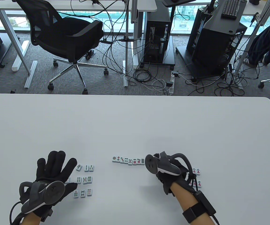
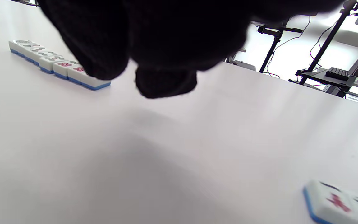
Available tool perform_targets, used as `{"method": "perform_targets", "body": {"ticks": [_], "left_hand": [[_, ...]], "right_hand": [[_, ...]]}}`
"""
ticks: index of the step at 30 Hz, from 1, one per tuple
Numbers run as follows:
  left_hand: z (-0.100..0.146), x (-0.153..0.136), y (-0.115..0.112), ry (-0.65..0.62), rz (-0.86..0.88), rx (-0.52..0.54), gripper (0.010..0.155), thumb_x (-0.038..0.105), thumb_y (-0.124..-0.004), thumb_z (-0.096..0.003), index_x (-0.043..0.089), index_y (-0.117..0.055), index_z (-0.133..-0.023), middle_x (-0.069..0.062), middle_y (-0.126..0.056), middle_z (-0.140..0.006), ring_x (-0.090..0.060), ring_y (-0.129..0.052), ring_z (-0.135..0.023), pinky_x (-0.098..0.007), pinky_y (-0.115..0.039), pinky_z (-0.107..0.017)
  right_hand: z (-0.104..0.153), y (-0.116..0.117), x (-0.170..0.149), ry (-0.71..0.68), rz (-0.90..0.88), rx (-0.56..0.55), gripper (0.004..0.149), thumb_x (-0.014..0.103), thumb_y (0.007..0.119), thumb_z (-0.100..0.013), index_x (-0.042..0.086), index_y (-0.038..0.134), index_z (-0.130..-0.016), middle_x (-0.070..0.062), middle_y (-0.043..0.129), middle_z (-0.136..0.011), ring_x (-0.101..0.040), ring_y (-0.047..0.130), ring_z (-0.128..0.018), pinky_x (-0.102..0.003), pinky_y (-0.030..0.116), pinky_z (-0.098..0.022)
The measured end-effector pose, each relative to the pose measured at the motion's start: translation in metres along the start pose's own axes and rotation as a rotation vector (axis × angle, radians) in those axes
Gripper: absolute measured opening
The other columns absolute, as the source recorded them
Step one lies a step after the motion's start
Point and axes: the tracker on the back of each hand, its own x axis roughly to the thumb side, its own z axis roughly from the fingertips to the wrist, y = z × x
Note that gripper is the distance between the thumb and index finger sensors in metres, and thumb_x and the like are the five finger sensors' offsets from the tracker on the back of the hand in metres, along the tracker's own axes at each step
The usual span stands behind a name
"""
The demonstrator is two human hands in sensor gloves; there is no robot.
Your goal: Mahjong suit sorting
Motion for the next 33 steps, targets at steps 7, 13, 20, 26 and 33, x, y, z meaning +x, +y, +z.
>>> {"method": "perform_targets", "body": {"ticks": [7, 13, 20, 26, 33], "left_hand": [[0.0, 0.0, 0.001, 0.007, -0.011, -0.01, 0.086, 0.075, -0.061, -0.0356, 0.048, -0.02, -0.107, 0.01, 0.005, -0.115, -0.023, -0.001, -0.115, -0.058, -0.012, -0.081], [0.0, 0.0, 0.0, 0.014, -0.018, -0.019, 0.087, 0.075, -0.061, -0.0356, 0.048, -0.02, -0.107, 0.01, 0.006, -0.115, -0.023, 0.0, -0.115, -0.057, -0.012, -0.081], [-0.001, -0.001, 0.001, 0.02, -0.013, -0.018, 0.087, 0.075, -0.061, -0.0356, 0.048, -0.02, -0.107, 0.01, 0.006, -0.114, -0.023, 0.0, -0.115, -0.057, -0.012, -0.081], [-0.001, -0.001, 0.002, 0.017, -0.01, -0.012, 0.086, 0.075, -0.061, -0.0356, 0.049, -0.02, -0.107, 0.01, 0.005, -0.115, -0.023, 0.0, -0.115, -0.057, -0.012, -0.081], [0.0, -0.002, 0.004, 0.017, 0.001, 0.003, 0.086, 0.074, -0.062, -0.0357, 0.048, -0.02, -0.107, 0.01, 0.005, -0.115, -0.023, 0.0, -0.115, -0.057, -0.012, -0.081]], "right_hand": [[0.042, 0.031, -0.028, 0.024, -0.015, 0.114, 0.066, 0.035, 0.087, -0.044, 0.006, 0.067, -0.1, -0.006, 0.096, -0.052, -0.013, 0.09, -0.018, -0.026, 0.081, -0.012], [0.047, 0.052, -0.025, 0.018, 0.106, 0.123, 0.067, 0.034, 0.088, -0.043, 0.008, 0.067, -0.1, -0.004, 0.096, -0.05, -0.011, 0.089, -0.016, -0.024, 0.08, -0.01], [0.034, 0.057, -0.014, 0.009, 0.165, 0.097, 0.059, 0.032, 0.088, -0.043, 0.002, 0.074, -0.092, -0.004, 0.097, -0.046, -0.011, 0.088, -0.013, -0.025, 0.079, -0.008], [0.014, 0.044, -0.004, -0.009, 0.199, 0.188, 0.059, 0.034, 0.088, -0.043, 0.002, 0.075, -0.092, -0.004, 0.097, -0.047, -0.011, 0.088, -0.014, -0.025, 0.08, -0.009], [-0.023, 0.014, 0.018, -0.03, 0.063, -0.036, 0.058, 0.033, 0.088, -0.043, 0.004, 0.076, -0.091, -0.004, 0.096, -0.047, -0.011, 0.088, -0.015, -0.025, 0.08, -0.009]]}}
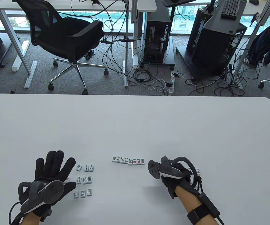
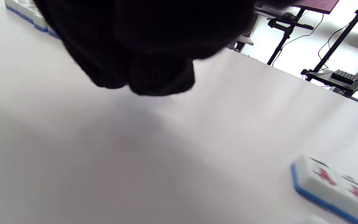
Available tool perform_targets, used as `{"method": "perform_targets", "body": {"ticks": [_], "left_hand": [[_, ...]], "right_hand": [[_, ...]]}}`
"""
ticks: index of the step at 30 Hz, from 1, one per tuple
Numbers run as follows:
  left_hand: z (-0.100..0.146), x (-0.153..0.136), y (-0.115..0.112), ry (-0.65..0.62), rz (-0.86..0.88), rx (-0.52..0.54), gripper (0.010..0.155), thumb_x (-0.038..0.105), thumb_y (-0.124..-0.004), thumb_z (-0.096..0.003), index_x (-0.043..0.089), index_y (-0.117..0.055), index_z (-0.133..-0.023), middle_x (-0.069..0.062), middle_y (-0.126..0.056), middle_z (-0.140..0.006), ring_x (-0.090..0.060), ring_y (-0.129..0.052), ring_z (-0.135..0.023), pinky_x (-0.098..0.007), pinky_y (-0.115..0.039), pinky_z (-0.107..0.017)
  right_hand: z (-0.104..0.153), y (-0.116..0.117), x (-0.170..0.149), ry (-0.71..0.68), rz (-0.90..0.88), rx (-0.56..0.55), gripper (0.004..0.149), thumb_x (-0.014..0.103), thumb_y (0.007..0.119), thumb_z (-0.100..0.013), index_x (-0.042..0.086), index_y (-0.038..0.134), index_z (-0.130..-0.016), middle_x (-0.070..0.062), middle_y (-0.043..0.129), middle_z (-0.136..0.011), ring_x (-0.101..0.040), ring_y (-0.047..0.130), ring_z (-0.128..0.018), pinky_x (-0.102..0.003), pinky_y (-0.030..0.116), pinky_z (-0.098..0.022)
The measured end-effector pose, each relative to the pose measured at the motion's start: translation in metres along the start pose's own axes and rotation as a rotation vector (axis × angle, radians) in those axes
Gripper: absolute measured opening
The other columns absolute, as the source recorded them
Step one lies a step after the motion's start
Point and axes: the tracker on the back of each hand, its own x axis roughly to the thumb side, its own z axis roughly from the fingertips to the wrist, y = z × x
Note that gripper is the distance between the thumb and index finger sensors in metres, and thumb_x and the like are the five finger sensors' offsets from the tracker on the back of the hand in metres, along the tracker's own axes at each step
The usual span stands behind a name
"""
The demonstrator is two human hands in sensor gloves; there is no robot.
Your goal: Mahjong suit sorting
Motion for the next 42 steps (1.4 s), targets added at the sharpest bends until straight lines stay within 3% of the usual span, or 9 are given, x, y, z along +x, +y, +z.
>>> {"method": "perform_targets", "body": {"ticks": [3, 10, 20, 24, 29, 35, 42], "left_hand": [[0.0, 0.0, 0.001, -0.003, 0.0, 0.008, 0.086, 0.074, -0.062, -0.0357, 0.048, -0.02, -0.107, 0.01, 0.005, -0.115, -0.023, 0.0, -0.115, -0.057, -0.012, -0.081], [0.001, -0.001, 0.001, 0.002, 0.004, 0.03, 0.086, 0.074, -0.062, -0.0359, 0.048, -0.021, -0.107, 0.01, 0.004, -0.115, -0.023, -0.001, -0.115, -0.058, -0.013, -0.081], [0.001, -0.002, 0.001, 0.003, 0.003, 0.034, 0.086, 0.074, -0.062, -0.0359, 0.048, -0.021, -0.107, 0.01, 0.004, -0.115, -0.023, -0.002, -0.115, -0.058, -0.013, -0.082], [0.001, -0.002, 0.001, 0.008, 0.002, 0.026, 0.086, 0.074, -0.061, -0.036, 0.048, -0.021, -0.107, 0.01, 0.004, -0.115, -0.023, -0.002, -0.115, -0.058, -0.013, -0.081], [0.001, -0.002, 0.001, 0.006, 0.0, 0.024, 0.086, 0.074, -0.061, -0.0359, 0.048, -0.02, -0.107, 0.01, 0.004, -0.115, -0.023, -0.002, -0.115, -0.058, -0.013, -0.082], [0.001, -0.001, 0.0, 0.007, -0.008, 0.014, 0.086, 0.074, -0.062, -0.0358, 0.048, -0.02, -0.107, 0.01, 0.004, -0.115, -0.023, -0.002, -0.115, -0.058, -0.013, -0.082], [0.0, -0.001, 0.0, 0.008, -0.014, 0.003, 0.086, 0.074, -0.062, -0.0359, 0.048, -0.022, -0.107, 0.01, 0.004, -0.115, -0.023, -0.002, -0.115, -0.058, -0.013, -0.081]], "right_hand": [[-0.018, -0.002, 0.012, 0.004, -0.037, -0.07, 0.057, 0.033, 0.088, -0.042, 0.004, 0.076, -0.091, -0.004, 0.096, -0.047, -0.011, 0.088, -0.015, -0.025, 0.08, -0.009], [-0.043, 0.0, 0.029, 0.007, -0.031, -0.091, 0.057, 0.033, 0.087, -0.043, 0.005, 0.075, -0.091, -0.003, 0.097, -0.047, -0.011, 0.089, -0.015, -0.025, 0.081, -0.01], [-0.048, 0.002, 0.031, -0.005, -0.068, -0.064, 0.056, 0.033, 0.084, -0.045, 0.007, 0.074, -0.093, -0.003, 0.097, -0.047, -0.011, 0.089, -0.016, -0.025, 0.081, -0.01], [-0.043, 0.0, 0.031, -0.018, -0.069, -0.07, 0.061, 0.034, 0.084, -0.045, 0.007, 0.068, -0.098, -0.003, 0.097, -0.049, -0.011, 0.089, -0.017, -0.025, 0.081, -0.011], [-0.026, -0.012, 0.007, 0.03, -0.054, -0.096, 0.073, 0.036, 0.084, -0.045, 0.005, 0.054, -0.104, -0.005, 0.095, -0.055, -0.013, 0.09, -0.022, -0.027, 0.082, -0.015], [-0.009, -0.014, -0.044, 0.162, 0.021, -0.05, 0.071, 0.036, 0.083, -0.045, 0.008, 0.056, -0.104, -0.006, 0.095, -0.058, -0.014, 0.091, -0.024, -0.027, 0.083, -0.016], [0.007, 0.011, -0.095, 0.307, 0.016, 0.204, 0.07, 0.036, 0.086, -0.045, 0.015, 0.058, -0.106, -0.005, 0.095, -0.06, -0.014, 0.091, -0.025, -0.027, 0.082, -0.018]]}}
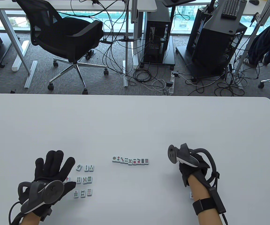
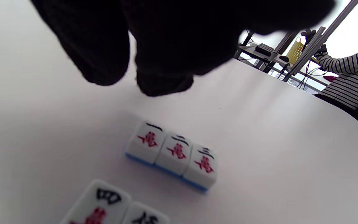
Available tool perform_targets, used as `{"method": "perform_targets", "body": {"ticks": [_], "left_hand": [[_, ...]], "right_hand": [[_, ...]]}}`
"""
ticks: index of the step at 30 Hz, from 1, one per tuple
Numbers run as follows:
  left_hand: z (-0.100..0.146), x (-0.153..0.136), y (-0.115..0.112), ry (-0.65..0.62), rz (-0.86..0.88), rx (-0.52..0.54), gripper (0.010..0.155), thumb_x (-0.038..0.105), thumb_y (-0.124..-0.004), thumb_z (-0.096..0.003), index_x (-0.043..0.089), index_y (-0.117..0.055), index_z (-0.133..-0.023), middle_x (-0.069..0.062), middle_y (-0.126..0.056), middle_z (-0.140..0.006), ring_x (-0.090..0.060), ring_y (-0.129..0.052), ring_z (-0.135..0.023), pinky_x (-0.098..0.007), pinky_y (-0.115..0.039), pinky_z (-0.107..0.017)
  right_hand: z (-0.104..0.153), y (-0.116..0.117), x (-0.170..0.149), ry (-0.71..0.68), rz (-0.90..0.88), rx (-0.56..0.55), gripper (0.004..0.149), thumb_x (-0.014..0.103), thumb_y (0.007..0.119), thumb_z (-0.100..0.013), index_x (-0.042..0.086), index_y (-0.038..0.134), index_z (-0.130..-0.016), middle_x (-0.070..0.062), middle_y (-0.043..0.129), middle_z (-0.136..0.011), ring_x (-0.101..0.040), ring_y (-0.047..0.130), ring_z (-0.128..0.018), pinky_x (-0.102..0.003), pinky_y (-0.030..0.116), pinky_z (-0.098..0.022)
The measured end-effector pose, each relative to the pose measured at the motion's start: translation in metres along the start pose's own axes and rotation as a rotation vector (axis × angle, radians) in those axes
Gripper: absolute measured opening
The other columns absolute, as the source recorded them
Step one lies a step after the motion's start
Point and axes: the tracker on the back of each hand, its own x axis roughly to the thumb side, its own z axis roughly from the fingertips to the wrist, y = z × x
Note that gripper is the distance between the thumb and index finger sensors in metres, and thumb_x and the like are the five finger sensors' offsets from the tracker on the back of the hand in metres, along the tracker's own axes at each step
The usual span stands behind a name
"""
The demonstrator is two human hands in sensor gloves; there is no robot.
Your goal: Mahjong suit sorting
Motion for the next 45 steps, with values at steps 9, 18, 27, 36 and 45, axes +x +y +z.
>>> {"method": "perform_targets", "body": {"ticks": [9, 18, 27, 36, 45], "left_hand": [[-0.001, 0.001, -0.001, 0.009, -0.006, -0.026, 0.086, 0.074, -0.062, -0.036, 0.048, -0.022, -0.107, 0.01, 0.004, -0.115, -0.023, -0.002, -0.115, -0.058, -0.013, -0.082], [-0.001, 0.0, -0.001, 0.012, -0.006, -0.027, 0.086, 0.074, -0.062, -0.0359, 0.048, -0.022, -0.107, 0.01, 0.004, -0.115, -0.023, -0.003, -0.115, -0.058, -0.014, -0.082], [-0.001, 0.002, -0.002, -0.004, -0.004, -0.021, 0.086, 0.074, -0.062, -0.036, 0.048, -0.022, -0.107, 0.01, 0.004, -0.115, -0.023, -0.003, -0.115, -0.058, -0.014, -0.082], [0.0, 0.004, 0.002, -0.016, 0.01, 0.006, 0.086, 0.074, -0.062, -0.0359, 0.048, -0.023, -0.107, 0.01, 0.004, -0.115, -0.023, -0.003, -0.115, -0.058, -0.013, -0.082], [0.002, 0.006, 0.003, -0.026, 0.006, 0.021, 0.086, 0.074, -0.062, -0.0358, 0.048, -0.022, -0.107, 0.01, 0.004, -0.115, -0.023, -0.003, -0.115, -0.058, -0.014, -0.082]], "right_hand": [[0.002, 0.03, -0.014, -0.028, -0.022, 0.044, 0.058, 0.036, 0.086, -0.044, 0.014, 0.074, -0.097, -0.001, 0.096, -0.051, -0.009, 0.088, -0.017, -0.023, 0.08, -0.011], [0.003, 0.029, -0.015, -0.069, -0.102, -0.058, 0.056, 0.037, 0.087, -0.043, 0.007, 0.078, -0.09, -0.002, 0.096, -0.045, -0.009, 0.087, -0.012, -0.023, 0.079, -0.007], [0.033, -0.022, 0.08, -0.332, -0.267, -0.294, 0.059, 0.04, 0.087, -0.042, 0.003, 0.079, -0.088, -0.003, 0.097, -0.044, -0.009, 0.087, -0.011, -0.023, 0.079, -0.006], [0.047, -0.043, 0.193, -0.496, -0.248, -0.339, 0.06, 0.042, 0.088, -0.041, 0.001, 0.08, -0.085, -0.003, 0.097, -0.043, -0.009, 0.088, -0.011, -0.023, 0.08, -0.006], [0.036, -0.037, 0.233, -0.498, -0.215, -0.31, 0.059, 0.041, 0.088, -0.042, 0.002, 0.08, -0.085, -0.003, 0.097, -0.045, -0.009, 0.088, -0.012, -0.023, 0.08, -0.007]]}}
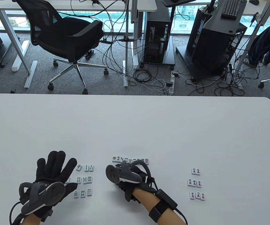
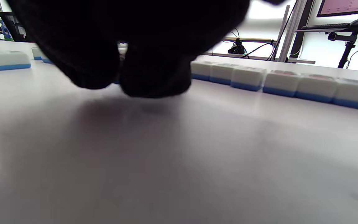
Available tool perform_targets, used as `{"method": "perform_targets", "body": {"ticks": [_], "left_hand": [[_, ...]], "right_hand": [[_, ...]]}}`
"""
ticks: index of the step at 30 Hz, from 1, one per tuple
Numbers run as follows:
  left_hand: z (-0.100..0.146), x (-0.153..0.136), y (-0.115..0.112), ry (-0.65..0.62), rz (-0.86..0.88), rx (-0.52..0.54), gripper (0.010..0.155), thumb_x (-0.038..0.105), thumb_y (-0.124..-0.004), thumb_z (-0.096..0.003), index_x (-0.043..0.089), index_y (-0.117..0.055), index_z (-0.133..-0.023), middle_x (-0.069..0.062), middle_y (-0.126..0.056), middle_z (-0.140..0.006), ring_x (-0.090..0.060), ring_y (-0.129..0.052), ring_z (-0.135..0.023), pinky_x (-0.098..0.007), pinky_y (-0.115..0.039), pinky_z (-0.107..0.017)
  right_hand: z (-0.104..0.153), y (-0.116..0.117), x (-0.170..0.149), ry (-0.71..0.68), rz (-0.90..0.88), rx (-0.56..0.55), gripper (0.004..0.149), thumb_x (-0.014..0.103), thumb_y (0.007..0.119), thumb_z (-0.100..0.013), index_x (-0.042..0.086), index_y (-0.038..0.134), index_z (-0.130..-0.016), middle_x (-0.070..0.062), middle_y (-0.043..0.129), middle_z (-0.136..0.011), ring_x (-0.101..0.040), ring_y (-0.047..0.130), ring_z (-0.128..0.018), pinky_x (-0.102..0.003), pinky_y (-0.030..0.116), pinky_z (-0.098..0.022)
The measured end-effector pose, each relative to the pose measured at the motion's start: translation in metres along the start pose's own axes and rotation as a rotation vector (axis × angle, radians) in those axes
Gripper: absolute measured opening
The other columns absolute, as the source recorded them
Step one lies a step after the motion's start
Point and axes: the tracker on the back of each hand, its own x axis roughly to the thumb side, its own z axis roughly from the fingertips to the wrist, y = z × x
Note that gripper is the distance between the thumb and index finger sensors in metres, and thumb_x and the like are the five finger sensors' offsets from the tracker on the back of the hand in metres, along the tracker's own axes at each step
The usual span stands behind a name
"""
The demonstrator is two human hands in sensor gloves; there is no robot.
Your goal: Mahjong suit sorting
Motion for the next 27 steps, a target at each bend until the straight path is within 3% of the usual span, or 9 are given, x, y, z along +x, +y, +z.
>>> {"method": "perform_targets", "body": {"ticks": [5, 11, 18, 21, 24, 27], "left_hand": [[0.0, 0.0, 0.0, -0.001, 0.005, 0.003, 0.086, 0.074, -0.062, -0.0359, 0.048, -0.023, -0.108, 0.01, 0.003, -0.115, -0.023, -0.003, -0.116, -0.058, -0.014, -0.082], [0.001, -0.001, 0.0, 0.0, 0.002, 0.005, 0.086, 0.074, -0.062, -0.0358, 0.048, -0.023, -0.107, 0.01, 0.003, -0.115, -0.023, -0.003, -0.116, -0.058, -0.014, -0.082], [0.001, -0.002, -0.001, 0.007, 0.0, -0.004, 0.086, 0.074, -0.062, -0.0359, 0.048, -0.023, -0.107, 0.01, 0.003, -0.115, -0.023, -0.003, -0.115, -0.058, -0.014, -0.082], [0.001, -0.002, 0.0, 0.011, -0.005, -0.009, 0.086, 0.074, -0.062, -0.0359, 0.047, -0.022, -0.107, 0.01, 0.004, -0.115, -0.023, -0.003, -0.115, -0.058, -0.014, -0.082], [0.001, -0.002, 0.0, 0.018, -0.009, -0.011, 0.086, 0.074, -0.062, -0.0358, 0.048, -0.023, -0.107, 0.01, 0.004, -0.115, -0.024, -0.003, -0.115, -0.058, -0.014, -0.082], [0.0, -0.003, -0.003, 0.023, -0.011, -0.024, 0.085, 0.074, -0.061, -0.0359, 0.048, -0.023, -0.107, 0.01, 0.004, -0.115, -0.023, -0.002, -0.115, -0.058, -0.014, -0.082]], "right_hand": [[0.0, -0.001, -0.005, 0.011, -0.023, 0.036, 0.062, 0.043, 0.087, -0.042, 0.003, 0.077, -0.089, -0.005, 0.096, -0.047, -0.01, 0.089, -0.014, -0.024, 0.081, -0.008], [0.018, -0.031, -0.037, 0.035, -0.079, -0.044, 0.066, 0.043, 0.086, -0.042, 0.005, 0.073, -0.094, -0.006, 0.096, -0.05, -0.012, 0.09, -0.017, -0.025, 0.081, -0.011], [0.065, -0.063, -0.13, 0.184, -0.041, -0.083, 0.065, 0.039, 0.085, -0.044, 0.011, 0.067, -0.1, -0.006, 0.097, -0.054, -0.014, 0.091, -0.02, -0.027, 0.082, -0.014], [0.093, -0.061, -0.169, 0.257, 0.002, -0.062, 0.064, 0.037, 0.085, -0.044, 0.013, 0.067, -0.101, -0.005, 0.097, -0.054, -0.014, 0.091, -0.02, -0.027, 0.082, -0.014], [0.122, -0.052, -0.206, 0.317, -0.006, -0.13, 0.06, 0.036, 0.085, -0.044, 0.013, 0.072, -0.097, -0.003, 0.097, -0.049, -0.011, 0.089, -0.016, -0.024, 0.081, -0.01], [0.141, -0.034, -0.235, 0.424, -0.042, -0.054, 0.059, 0.035, 0.086, -0.044, 0.012, 0.072, -0.097, -0.004, 0.097, -0.047, -0.011, 0.088, -0.015, -0.025, 0.08, -0.009]]}}
